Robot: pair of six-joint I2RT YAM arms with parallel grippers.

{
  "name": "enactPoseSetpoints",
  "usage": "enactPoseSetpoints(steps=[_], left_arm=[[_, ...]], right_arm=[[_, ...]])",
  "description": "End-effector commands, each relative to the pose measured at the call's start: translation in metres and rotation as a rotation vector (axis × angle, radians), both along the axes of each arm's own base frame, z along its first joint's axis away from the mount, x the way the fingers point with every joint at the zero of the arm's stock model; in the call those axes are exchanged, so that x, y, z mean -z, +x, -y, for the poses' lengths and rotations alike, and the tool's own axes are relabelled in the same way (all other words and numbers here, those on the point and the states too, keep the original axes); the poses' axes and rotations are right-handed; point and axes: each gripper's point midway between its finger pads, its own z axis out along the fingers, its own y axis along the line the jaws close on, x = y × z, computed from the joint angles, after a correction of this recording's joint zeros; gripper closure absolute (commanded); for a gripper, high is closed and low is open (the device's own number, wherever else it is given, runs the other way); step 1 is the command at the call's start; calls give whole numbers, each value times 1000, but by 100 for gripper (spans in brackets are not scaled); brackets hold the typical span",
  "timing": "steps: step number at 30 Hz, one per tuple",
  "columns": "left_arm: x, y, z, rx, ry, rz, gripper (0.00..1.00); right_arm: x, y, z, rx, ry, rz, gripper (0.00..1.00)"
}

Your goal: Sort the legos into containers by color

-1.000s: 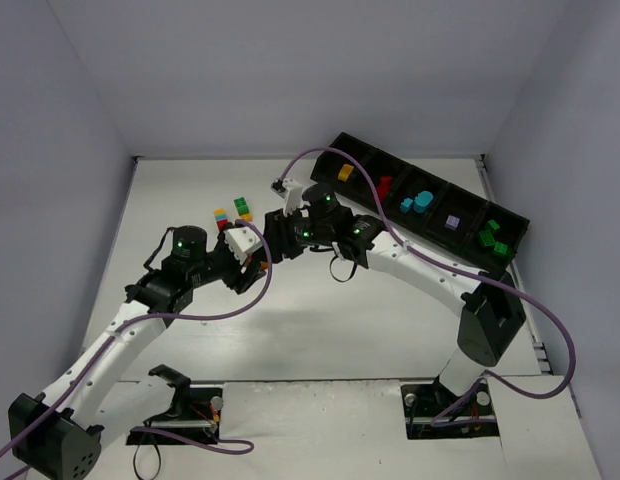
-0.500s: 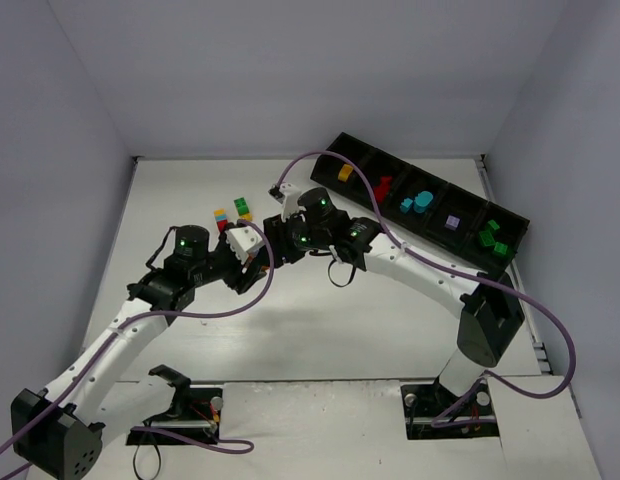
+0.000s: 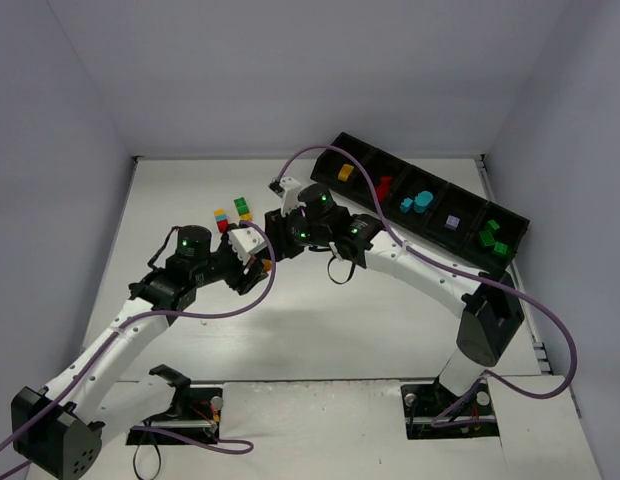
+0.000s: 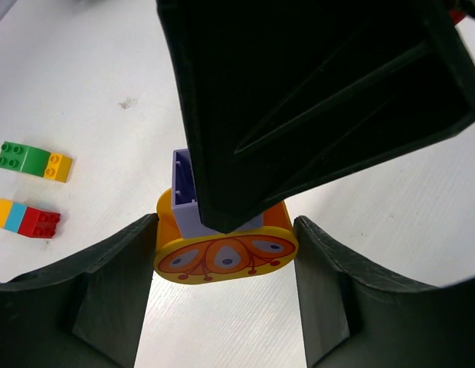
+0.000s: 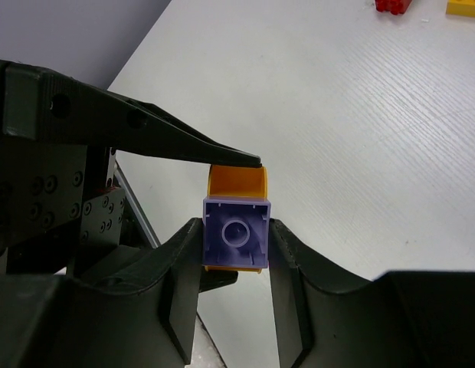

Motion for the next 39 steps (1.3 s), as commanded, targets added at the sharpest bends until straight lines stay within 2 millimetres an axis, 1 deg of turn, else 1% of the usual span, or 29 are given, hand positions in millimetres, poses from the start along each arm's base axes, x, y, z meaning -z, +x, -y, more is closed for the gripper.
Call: enactPoseSetpoints(steps=[1,4,6,8,10,12,13,14,16,17,18,19,20,23,24,26,28,29,30,31,32,35,36,37,38,39], left_arm=[[-41,9,10,31,-53,114,100],[-41,9,10,28,-54,111,100],[-40,9,10,29,-54,108,100],[-37,8,10,27,-51,100,100],[-29,8,8,11,-50,79,100],[-25,7,8,0,-61,62,100],[-18,6,8,-5,-61,46,100],[-18,6,8,-8,-70,48,100],[-14,4,8,-13,-80,30,100],[-12,3,9,-14,-83,25,100],[-10,2,8,-17,-81,17,100],[-10,2,8,-17,-81,17,100],[-8,1,8,-17,-81,11,100],[-7,0,7,-22,-82,7,100],[-6,-1,7,-20,-83,7,100],[-5,-1,6,-26,-84,7,100],[-8,0,6,-32,-90,13,100],[-9,0,6,-34,-95,14,100],[-9,-1,6,-35,-99,16,100],[-11,0,6,-40,-108,24,100],[-10,-1,7,-38,-114,26,100],[-10,0,6,-45,-116,31,100],[-13,-1,6,-43,-117,38,100],[-14,-1,6,-40,-120,40,100],[-15,-1,7,-36,-124,45,100],[-16,-2,8,-29,-130,50,100]], right_arm=[[-27,4,-11,-19,62,61,89],[-23,2,-10,-21,56,54,100],[-21,3,-8,-19,50,56,100],[-22,8,-2,1,43,70,100],[-28,15,7,30,48,86,100],[-37,29,20,69,58,107,100],[-46,33,27,82,69,126,100],[-50,46,39,117,72,137,100],[-64,58,57,154,87,166,100],[-66,70,72,191,84,175,100],[-73,83,91,236,74,210,100],[-73,83,91,236,74,211,100],[-67,91,108,271,49,193,100],[-69,102,135,321,38,201,100],[-71,110,150,352,36,206,100],[-68,119,172,406,8,215,100],[-52,141,223,560,-101,232,100],[-46,148,242,618,-150,241,100],[-35,156,270,690,-211,242,100],[-28,160,290,748,-255,240,100],[-16,167,328,870,-330,233,100],[2,174,382,1026,-407,196,100],[12,177,400,1078,-441,175,100],[17,178,423,1137,-463,168,100],[22,181,431,1159,-477,162,100],[35,184,445,1191,-503,133,100]])
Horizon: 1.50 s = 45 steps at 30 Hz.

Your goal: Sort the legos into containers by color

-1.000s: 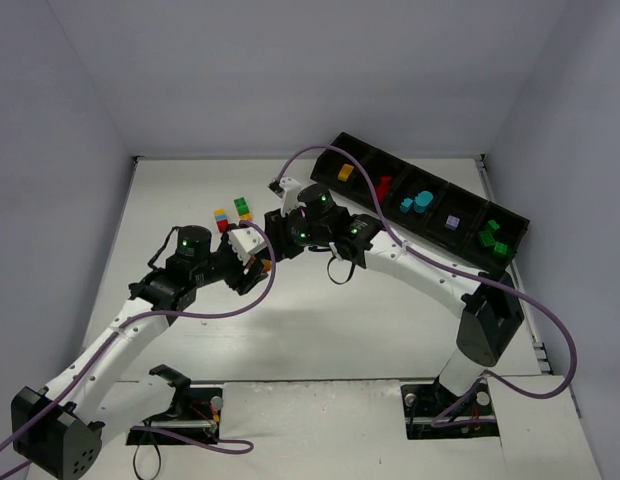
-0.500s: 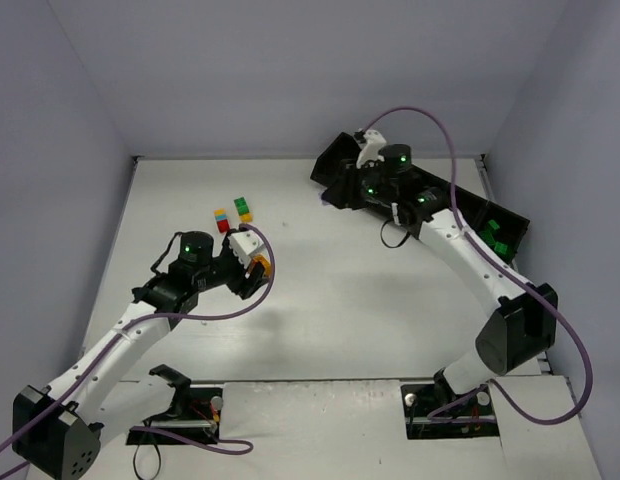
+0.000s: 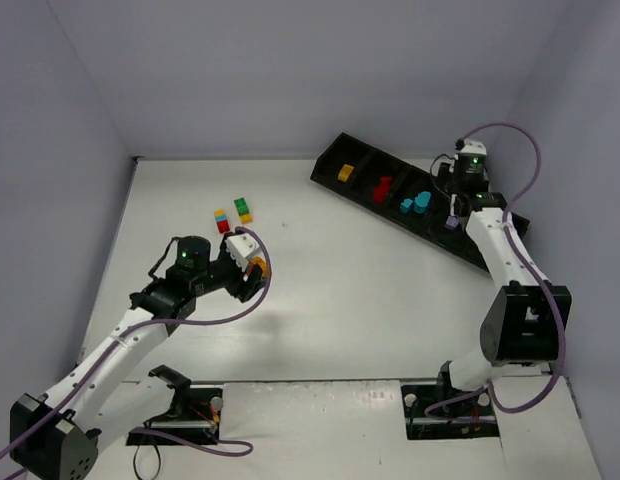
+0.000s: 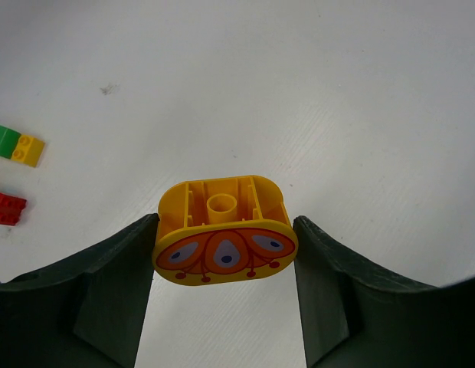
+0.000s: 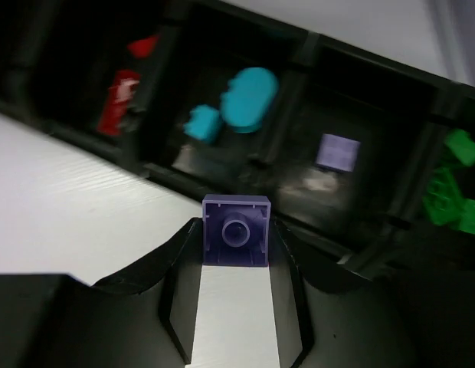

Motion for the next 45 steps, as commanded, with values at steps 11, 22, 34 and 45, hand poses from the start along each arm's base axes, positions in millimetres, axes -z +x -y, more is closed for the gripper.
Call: enactPoseSetpoints(steps=[11,22,34,45], left_arm=[[-42,-1,10,45,-95,129,100],[-48,-6,13,98,-99,174,100],[-70,-1,17,117,-90,209,100],[-75,0,27,134,-87,199,100]], right_arm=[[65,58,96,274,-42,-81,64],[-30,42,-25,-169,135,108,23],[-81,-112,-280,-901,523,59,27],[-83,-153,-356,-1005,609,39,23]])
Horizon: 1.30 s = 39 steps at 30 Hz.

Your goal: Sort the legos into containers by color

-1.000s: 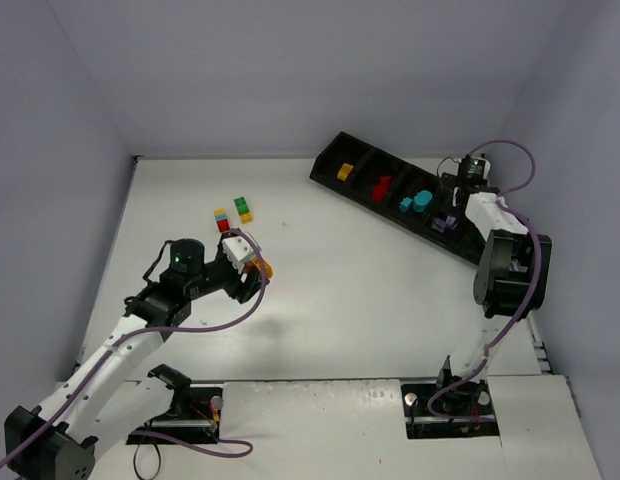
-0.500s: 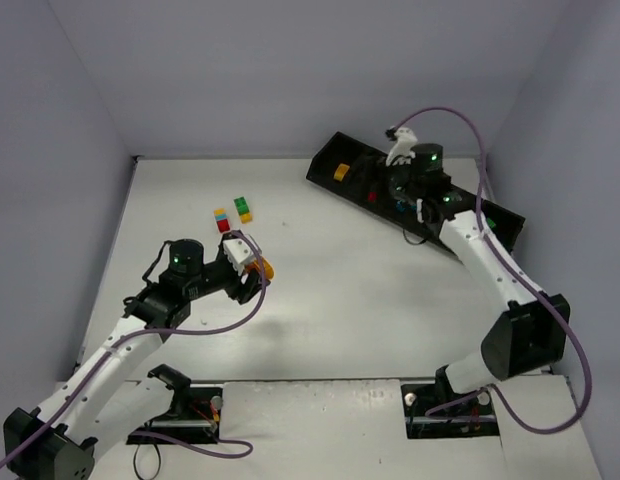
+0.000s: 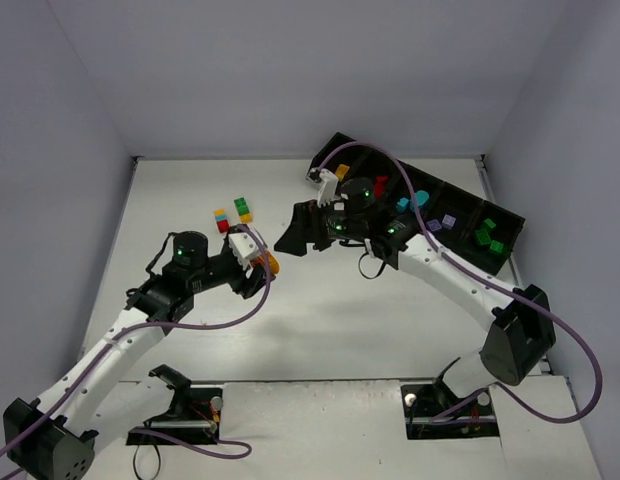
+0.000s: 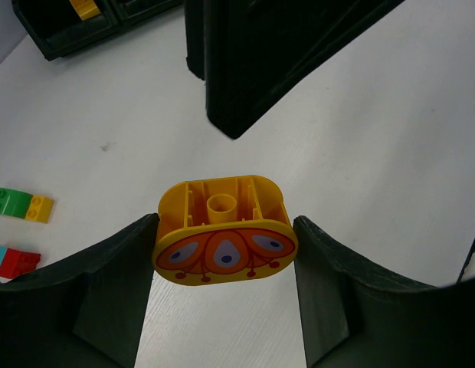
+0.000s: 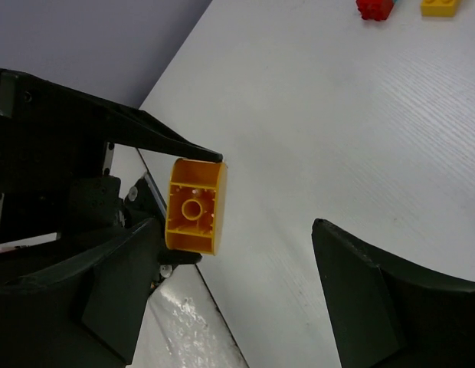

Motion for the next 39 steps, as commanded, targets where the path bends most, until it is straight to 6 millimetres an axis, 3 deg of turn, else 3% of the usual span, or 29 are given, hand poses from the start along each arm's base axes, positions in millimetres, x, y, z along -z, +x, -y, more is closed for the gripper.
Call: enactPoseSetpoints(steps=[1,5,15,20,21,24,25,27,28,29,31,32,34,36,39], left_arm=[[-35,6,12,32,-37,97,100],[-35,7,12,24,-28,102,100],[-34,9,14,23,-20,101,100],[-33,8,17,34,-23,91,100],[-32,8,17,35,-21,88,100],[-30,9,16,27,-16,87,100],[-30,10,16,24,-15,90,100],[-31,10,16,24,-16,91,100],[-31,10,16,22,-16,90,100],[-31,11,15,18,-14,90,100],[-28,13,13,-6,-9,74,85],[-27,15,10,-30,-6,71,65],[-26,17,8,-63,-14,55,42],[-24,17,5,-102,-35,21,16],[-22,19,-3,-192,-69,-26,15]], right_arm=[[-31,8,-18,7,105,60,23],[-33,2,-31,-15,110,55,23],[-14,-19,-57,-76,88,-2,24],[-6,-29,-65,-102,78,-25,30],[-5,-29,-66,-104,76,-26,33],[1,-29,-64,-96,61,-37,53],[3,-29,-64,-96,57,-37,69],[7,-28,-64,-97,41,-37,86],[10,-26,-63,-92,29,-27,99],[9,-23,-62,-87,25,-22,100],[10,-15,-59,-75,10,3,100],[11,-12,-57,-70,0,8,100],[10,-2,-52,-54,-11,31,100],[8,20,-40,-4,-34,78,100],[6,57,-21,71,-71,150,100]])
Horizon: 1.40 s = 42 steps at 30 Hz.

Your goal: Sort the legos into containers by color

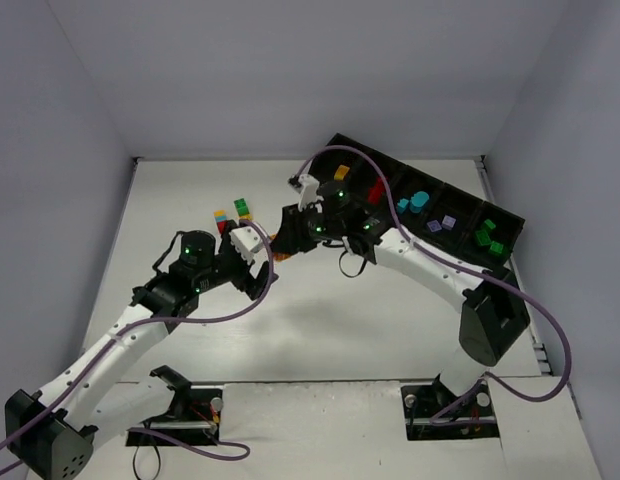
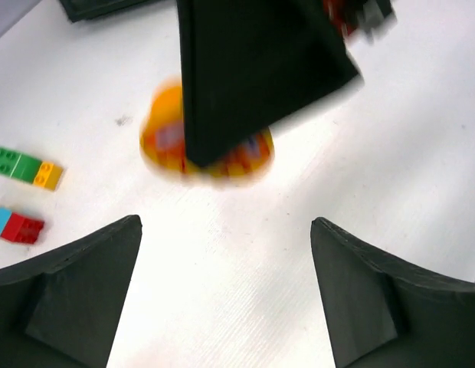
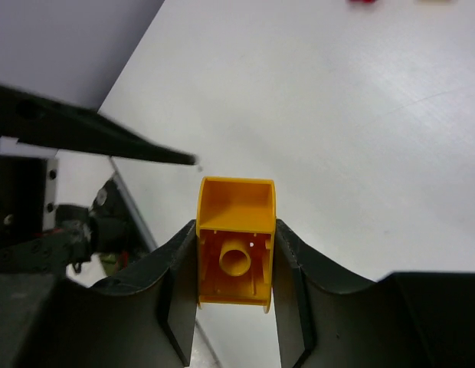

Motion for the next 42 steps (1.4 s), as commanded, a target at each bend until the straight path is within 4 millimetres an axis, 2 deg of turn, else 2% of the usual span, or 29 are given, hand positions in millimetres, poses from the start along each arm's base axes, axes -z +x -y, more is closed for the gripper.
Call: enactPoseSetpoints(steps=[1,3,4,6,7,8,9,10,12,13,14,15,16,17,18,19,20,21,23,24,25,27,29,32,33,36,39,41,42], left_arm=[[-28,14,-10,-154,-93,18,15],[-27,14,-16,-251,-151,-53,15],[-26,15,-20,-314,-185,-92,15],[-18,12,-24,-365,-198,-156,15],[-17,12,-25,-390,-210,-182,15],[-9,12,-33,-478,-228,-237,15],[-3,13,-38,-535,-235,-270,15],[2,12,-41,-580,-254,-309,14],[15,8,-48,-640,-232,-360,14],[19,9,-53,-700,-251,-386,14],[25,6,-58,-728,-237,-406,14],[25,5,-58,-736,-240,-415,14],[27,2,-59,-742,-235,-426,14],[26,1,-63,-758,-239,-421,14],[25,1,-65,-774,-249,-423,14],[26,-2,-67,-780,-244,-425,14],[25,-1,-69,-791,-243,-420,14],[25,-2,-71,-805,-242,-425,14],[27,-5,-76,-826,-229,-432,14],[28,-5,-77,-839,-225,-435,14],[30,-6,-80,-854,-216,-444,14],[39,-6,-96,-993,-218,-465,14],[40,-4,-95,-1002,-225,-471,14],[40,2,-93,-1017,-224,-486,14],[40,4,-92,-1019,-219,-487,14],[40,15,-91,-1023,-196,-500,14],[41,32,-90,-1018,-206,-543,14],[42,48,-101,-1051,-225,-561,14],[35,57,-103,-1051,-251,-556,15]], right_arm=[[-39,75,30,136,1,218,100],[-37,111,50,213,-73,311,100],[-50,133,63,259,-83,366,100],[-47,168,82,329,-180,468,100],[-61,188,92,372,-193,522,100],[-50,203,97,391,-228,535,100],[-54,218,102,424,-230,563,100],[-50,243,116,470,-276,601,100],[-52,270,128,529,-282,633,100],[-32,287,134,562,-309,615,100],[-48,304,144,607,-289,645,100],[-29,317,146,614,-305,629,100],[-30,325,148,629,-296,639,100],[-41,337,150,648,-265,670,100],[-24,345,149,639,-267,659,100],[-23,350,147,630,-253,666,100],[-30,358,147,643,-237,698,99],[-16,364,148,646,-252,693,99],[-19,373,147,648,-236,742,96],[-11,377,147,647,-238,744,94],[-12,380,146,652,-227,761,93],[3,392,141,634,-216,783,75],[5,395,140,625,-209,789,68],[8,398,142,628,-196,786,52],[9,399,143,631,-192,784,43],[6,401,148,640,-188,786,32],[0,398,155,649,-192,780,30],[-24,390,160,653,-175,798,29],[-15,384,163,641,-187,775,29]])
